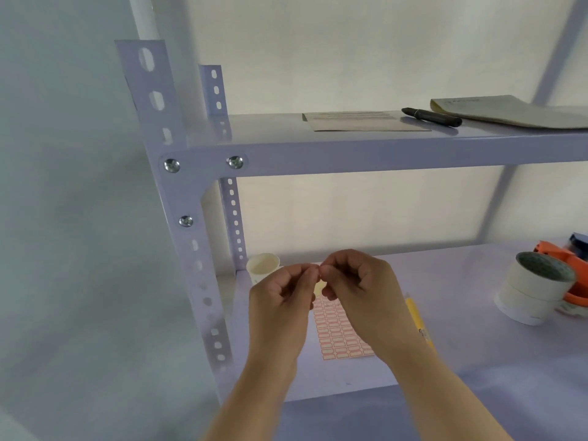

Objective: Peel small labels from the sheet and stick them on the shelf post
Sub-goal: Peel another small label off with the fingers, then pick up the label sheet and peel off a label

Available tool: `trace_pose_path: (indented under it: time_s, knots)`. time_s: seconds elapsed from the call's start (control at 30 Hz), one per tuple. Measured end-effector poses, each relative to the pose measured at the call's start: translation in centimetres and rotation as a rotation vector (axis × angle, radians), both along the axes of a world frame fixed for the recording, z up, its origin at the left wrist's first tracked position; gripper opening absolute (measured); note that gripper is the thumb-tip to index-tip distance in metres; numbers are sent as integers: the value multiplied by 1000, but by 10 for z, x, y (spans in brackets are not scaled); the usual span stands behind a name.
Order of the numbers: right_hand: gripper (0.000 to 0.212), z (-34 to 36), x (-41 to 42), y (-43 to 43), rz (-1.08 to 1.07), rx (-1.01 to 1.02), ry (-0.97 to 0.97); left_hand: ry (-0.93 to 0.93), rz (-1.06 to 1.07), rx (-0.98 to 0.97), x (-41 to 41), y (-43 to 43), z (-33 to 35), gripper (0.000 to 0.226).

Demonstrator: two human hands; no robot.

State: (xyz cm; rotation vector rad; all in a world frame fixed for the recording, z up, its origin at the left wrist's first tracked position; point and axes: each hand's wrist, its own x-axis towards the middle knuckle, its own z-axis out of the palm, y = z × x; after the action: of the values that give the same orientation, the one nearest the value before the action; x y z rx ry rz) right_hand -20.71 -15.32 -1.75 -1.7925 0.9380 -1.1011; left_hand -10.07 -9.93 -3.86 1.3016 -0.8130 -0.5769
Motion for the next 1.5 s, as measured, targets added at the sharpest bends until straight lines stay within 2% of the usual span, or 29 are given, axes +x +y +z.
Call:
trace_pose_path:
  time_s: [0.2, 0.47, 0.53, 0.63, 0.73, 0.9, 1.07, 1.23, 1.37, 1.43, 1.5]
  knots:
    - [23, -13, 17, -24, -41, -8, 108, 129, -30, 8, 12, -20, -14, 29]
    - [21, -27, 37, -61, -13, 127, -30, 248, 164, 41, 30, -63, -29, 16]
    - [21, -30, 34, -73, 6, 149, -24, 172, 254, 73, 40, -74, -33, 14]
    - [21, -33, 23, -93, 48, 195, -19, -102, 410, 187, 53, -89, -35, 10]
    - [20, -38, 11, -110, 69, 222, -9, -283, 504, 368, 66, -103, -38, 19]
    - [20, -49, -5, -131, 71, 249, -5, -427, 603, 586, 83, -120, -50, 18]
    - [20, -57, -14, -146, 41, 256, -6, -491, 624, 636, 92, -125, -54, 25]
    - [18, -65, -18, -157, -27, 251, 35, -551, 589, 495, 85, -125, -53, 29]
    - [13, -79, -24, -167, -87, 249, 185, -662, 428, 357, 50, -126, -54, 27]
    - [15, -89, -24, -170, -104, 242, 299, -675, 301, 384, 30, -129, -64, 27]
    - [22, -97, -22, -169, -107, 210, 434, -723, 207, 503, 14, -134, -82, 28]
